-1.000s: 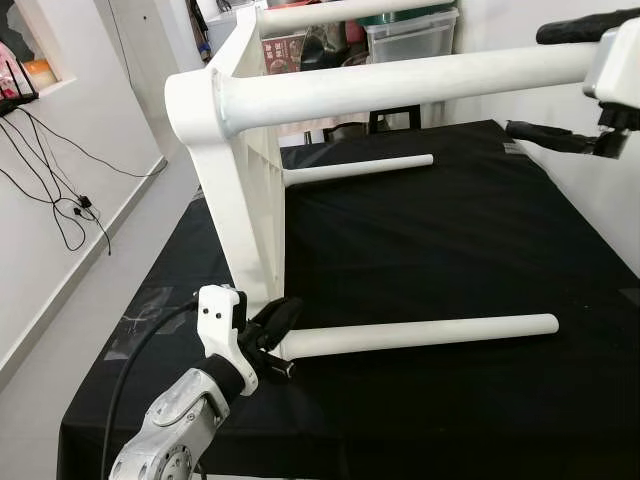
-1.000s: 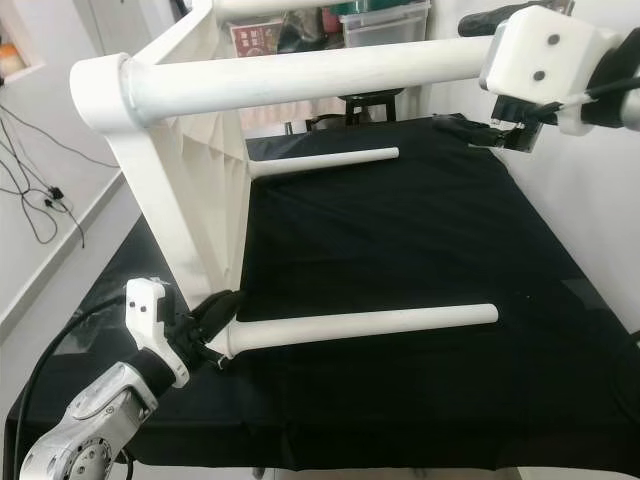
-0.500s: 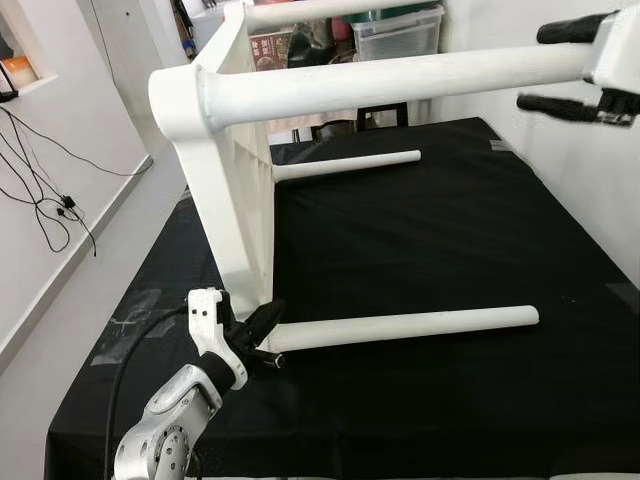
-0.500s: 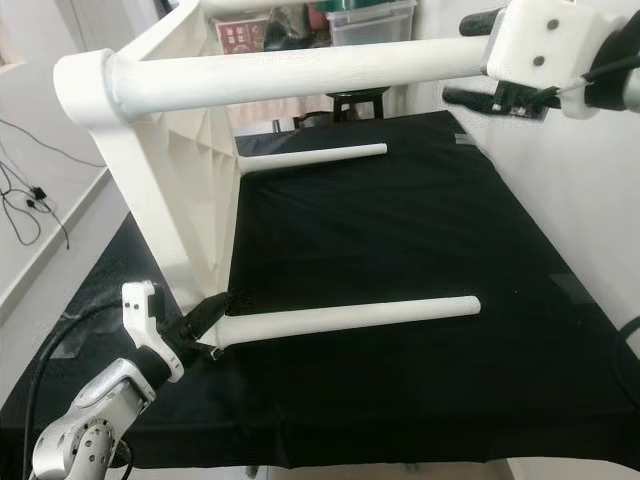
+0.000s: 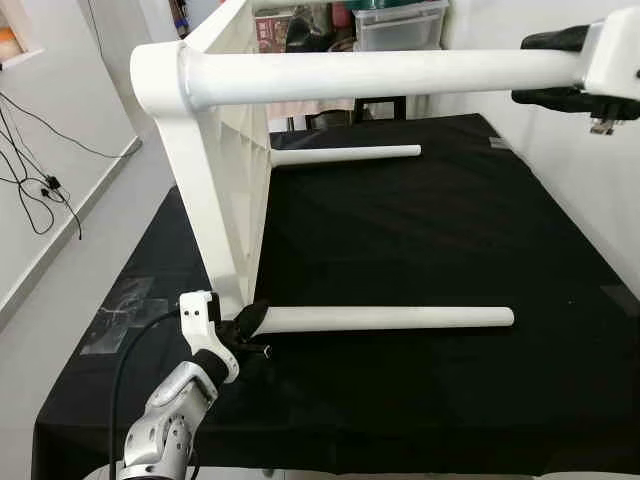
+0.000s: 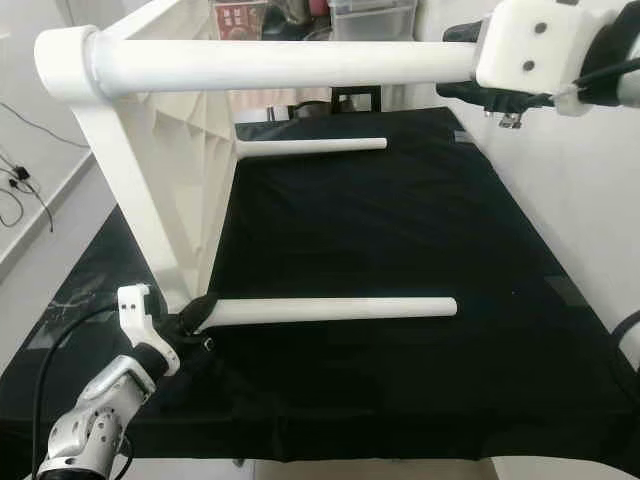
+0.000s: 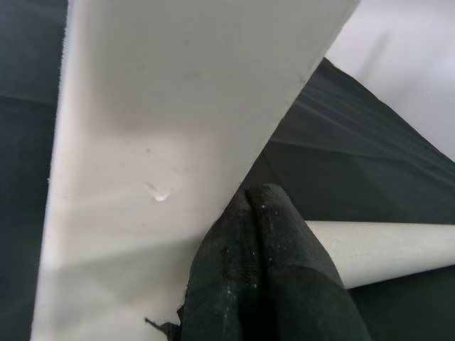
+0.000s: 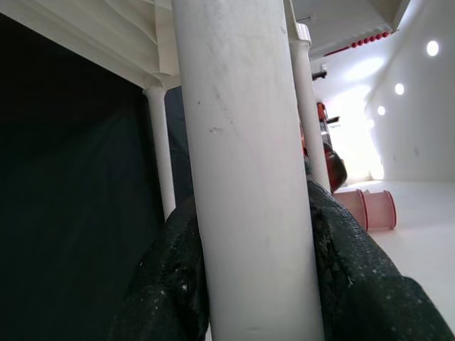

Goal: Building children table

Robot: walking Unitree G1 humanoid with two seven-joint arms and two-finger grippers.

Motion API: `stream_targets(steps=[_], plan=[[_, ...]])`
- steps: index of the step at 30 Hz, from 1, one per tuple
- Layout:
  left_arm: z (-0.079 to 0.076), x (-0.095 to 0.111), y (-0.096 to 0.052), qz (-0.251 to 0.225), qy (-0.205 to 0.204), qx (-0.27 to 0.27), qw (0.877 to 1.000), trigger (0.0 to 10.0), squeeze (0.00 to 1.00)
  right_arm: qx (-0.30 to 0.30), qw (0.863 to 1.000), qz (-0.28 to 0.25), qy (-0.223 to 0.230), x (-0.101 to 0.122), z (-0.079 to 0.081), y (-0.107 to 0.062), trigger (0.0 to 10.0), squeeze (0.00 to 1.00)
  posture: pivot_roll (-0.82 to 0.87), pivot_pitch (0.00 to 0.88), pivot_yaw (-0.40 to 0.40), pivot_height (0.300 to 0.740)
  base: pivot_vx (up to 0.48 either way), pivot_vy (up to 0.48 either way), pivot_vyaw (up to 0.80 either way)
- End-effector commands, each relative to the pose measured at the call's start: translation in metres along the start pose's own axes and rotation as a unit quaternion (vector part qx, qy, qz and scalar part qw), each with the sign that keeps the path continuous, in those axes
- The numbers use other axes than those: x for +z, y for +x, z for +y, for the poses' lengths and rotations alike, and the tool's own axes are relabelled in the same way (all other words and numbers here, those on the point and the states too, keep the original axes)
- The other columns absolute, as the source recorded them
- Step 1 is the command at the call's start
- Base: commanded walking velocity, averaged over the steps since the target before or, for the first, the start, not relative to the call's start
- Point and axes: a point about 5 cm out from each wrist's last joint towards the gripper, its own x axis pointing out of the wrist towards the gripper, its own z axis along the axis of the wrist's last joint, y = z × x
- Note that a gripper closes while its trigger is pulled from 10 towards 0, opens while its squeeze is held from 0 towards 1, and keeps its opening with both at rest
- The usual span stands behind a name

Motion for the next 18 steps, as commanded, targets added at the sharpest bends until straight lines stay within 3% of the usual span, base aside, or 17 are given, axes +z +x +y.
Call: stream_targets(steps=[1, 4, 10, 12, 13, 15, 16, 18], plan=[[0.024, 0.004, -0.002, -0.007, 0.015, 0.059, 0.998, 0.0, 0.0, 0.008, 1.0, -0.018, 0.018, 0.0, 0.002, 0.004, 0.0, 0.0, -0.19, 0.062, 0.073, 0.74, 0.0, 0.0, 0.0], [0.034, 0.011, 0.006, -0.025, 0.022, 0.084, 0.996, 0.0, 0.0, 0.012, 1.0, -0.019, 0.021, 0.0, 0.003, 0.004, 0.0, 0.0, -0.2, 0.066, 0.075, 0.74, 0.0, 0.0, 0.0], [0.044, 0.018, 0.007, -0.043, 0.022, 0.114, 0.992, 0.0, 0.0, 0.012, 0.999, -0.016, 0.031, -0.001, 0.005, 0.005, 0.0, 0.0, -0.2, 0.069, 0.078, 0.74, 0.0, 0.0, 0.0], [0.059, 0.034, 0.004, -0.076, 0.031, 0.149, 0.985, 0.0, 0.0, -0.021, 0.997, 0.009, 0.075, -0.012, 0.008, 0.016, 0.0, 0.0, -0.19, 0.066, 0.076, 0.74, 0.0, 0.0, 0.0], [0.066, 0.046, 0.0, -0.094, 0.039, 0.163, 0.981, 0.0, 0.0, -0.054, 0.99, 0.042, 0.125, -0.025, 0.012, 0.024, 0.0, 0.0, -0.19, 0.065, 0.076, 0.74, 0.0, 0.0, 0.0], [0.066, 0.046, 0.0, -0.094, 0.039, 0.163, 0.981, 0.0, 0.0, -0.054, 0.99, 0.042, 0.125, -0.025, 0.012, 0.024, 0.0, 0.0, -0.19, 0.065, 0.076, 0.74, 0.0, 0.0, 0.0], [0.077, 0.073, -0.007, -0.13, 0.063, 0.174, 0.974, 0.0, 0.0, -0.104, 0.969, 0.092, 0.203, -0.045, 0.018, 0.034, 0.0, 0.0, -0.17, 0.059, 0.077, 0.74, 0.0, 0.0, 0.0], [0.083, 0.095, -0.013, -0.155, 0.088, 0.175, 0.968, 0.0, 0.0, -0.132, 0.951, 0.13, 0.249, -0.059, 0.024, 0.037, 0.0, 0.0, -0.16, 0.056, 0.078, 0.74, 0.0, 0.0, 0.0]])
